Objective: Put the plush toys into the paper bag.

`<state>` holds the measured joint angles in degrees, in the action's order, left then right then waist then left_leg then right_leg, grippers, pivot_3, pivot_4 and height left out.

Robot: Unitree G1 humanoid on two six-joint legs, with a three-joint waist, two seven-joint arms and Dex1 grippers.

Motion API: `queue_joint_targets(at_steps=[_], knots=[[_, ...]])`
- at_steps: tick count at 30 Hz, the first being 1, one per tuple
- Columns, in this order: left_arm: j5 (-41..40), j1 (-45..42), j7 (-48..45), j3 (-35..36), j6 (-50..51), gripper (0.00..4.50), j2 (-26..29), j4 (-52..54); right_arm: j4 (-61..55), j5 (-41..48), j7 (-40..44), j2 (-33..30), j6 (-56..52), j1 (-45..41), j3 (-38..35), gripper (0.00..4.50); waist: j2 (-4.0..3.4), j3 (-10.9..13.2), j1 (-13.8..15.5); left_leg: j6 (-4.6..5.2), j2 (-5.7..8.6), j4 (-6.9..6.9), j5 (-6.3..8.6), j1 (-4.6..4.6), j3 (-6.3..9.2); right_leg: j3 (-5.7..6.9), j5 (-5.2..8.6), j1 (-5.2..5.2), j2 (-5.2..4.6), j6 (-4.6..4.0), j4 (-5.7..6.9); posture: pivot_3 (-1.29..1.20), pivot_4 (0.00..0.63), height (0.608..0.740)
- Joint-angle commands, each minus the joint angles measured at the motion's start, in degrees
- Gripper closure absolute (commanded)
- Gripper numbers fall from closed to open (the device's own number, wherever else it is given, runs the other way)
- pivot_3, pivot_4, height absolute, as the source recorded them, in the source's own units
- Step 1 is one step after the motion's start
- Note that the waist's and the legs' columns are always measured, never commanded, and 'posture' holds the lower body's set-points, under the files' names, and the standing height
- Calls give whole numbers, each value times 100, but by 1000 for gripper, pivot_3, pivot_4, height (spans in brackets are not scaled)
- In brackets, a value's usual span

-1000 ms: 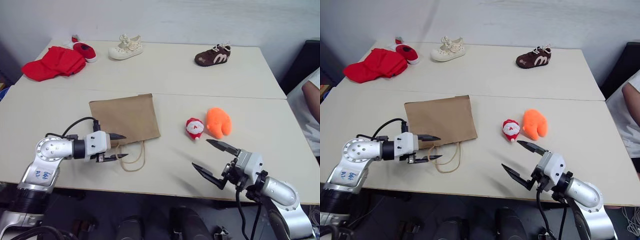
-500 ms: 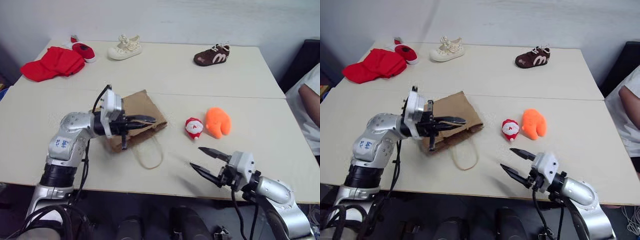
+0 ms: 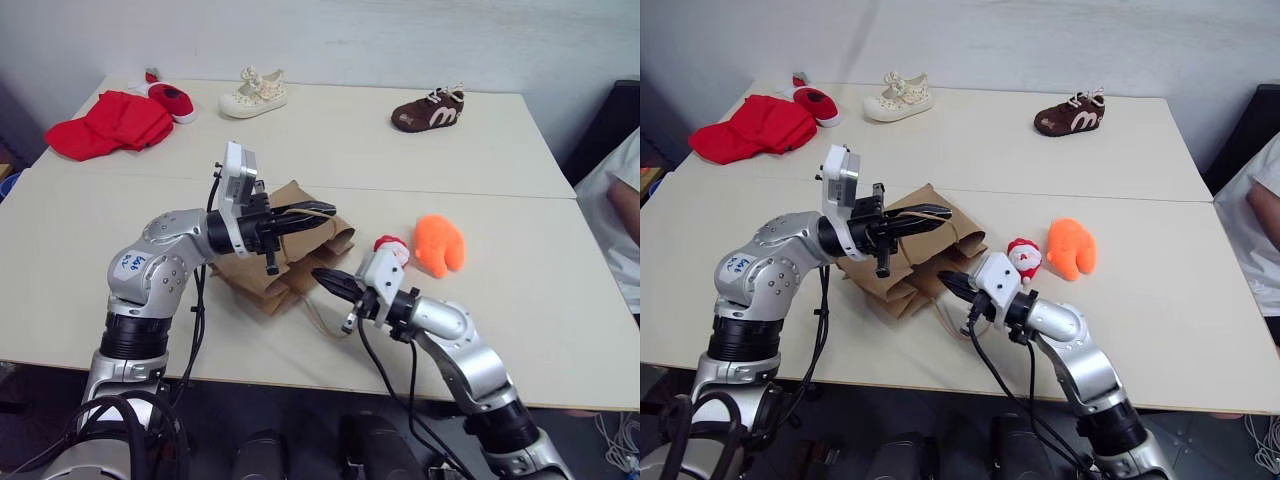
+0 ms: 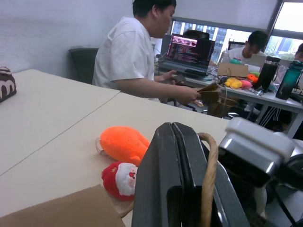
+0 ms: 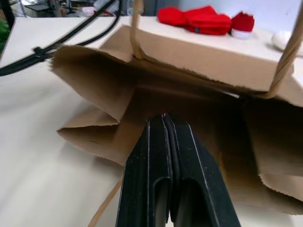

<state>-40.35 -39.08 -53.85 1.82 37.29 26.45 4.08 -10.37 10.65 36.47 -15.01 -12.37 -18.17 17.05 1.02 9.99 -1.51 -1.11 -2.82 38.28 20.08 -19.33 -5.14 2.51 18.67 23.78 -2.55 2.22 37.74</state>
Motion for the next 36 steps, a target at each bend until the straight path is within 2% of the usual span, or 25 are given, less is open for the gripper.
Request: queue_joint_targets(at_steps=[1,7,12,22,26,31,34,36], knots=[[-251,-144,55,153,123,4500,-61,266,355,-238,-136,236,175,-279,129,4472,0,0,-5,0,0,-1,0,1,0,0,0,0,0,0,0,0,150,740],[-563,-209,213,348,389,4500,-164,277,1755,-628,-314,769,584,-704,250,4472,0,0,-15,-4,-2,-5,-2,1,-1,0,0,5,2,-1,2,0,150,740],[-913,-472,321,720,613,4500,-111,34,2462,-886,-227,841,732,-913,326,4472,-1,0,-23,-4,-3,-4,-2,-3,-1,-1,0,9,2,0,6,0,150,740],[-1163,-1318,809,1626,616,4500,-46,-1058,2421,-983,-87,586,310,-663,277,4472,4,-3,-5,-5,0,-2,-2,2,-1,-1,0,4,-1,0,5,0,150,740],[-920,-1216,560,1350,530,4500,-21,-997,2254,-891,-13,579,366,-607,224,4472,6,-4,-6,-4,1,-6,-2,1,2,3,-1,1,-3,1,4,0,150,740],[-838,-923,399,946,509,4500,-210,-690,2064,-696,169,639,952,-677,53,4472,6,-3,-18,-5,0,-10,-2,-1,2,4,-1,2,-3,1,3,0,150,740],[-737,-800,345,762,404,4500,-328,-652,1743,-436,366,596,839,-679,-101,4472,6,-1,-16,-5,0,-8,-2,-5,2,4,-1,5,-2,1,4,0,150,740],[-675,-770,323,709,333,4500,-384,-690,1460,-233,409,582,630,-643,-237,4122,6,-1,-16,-5,-1,-9,-2,-5,2,4,0,6,-1,1,4,0,150,740]])
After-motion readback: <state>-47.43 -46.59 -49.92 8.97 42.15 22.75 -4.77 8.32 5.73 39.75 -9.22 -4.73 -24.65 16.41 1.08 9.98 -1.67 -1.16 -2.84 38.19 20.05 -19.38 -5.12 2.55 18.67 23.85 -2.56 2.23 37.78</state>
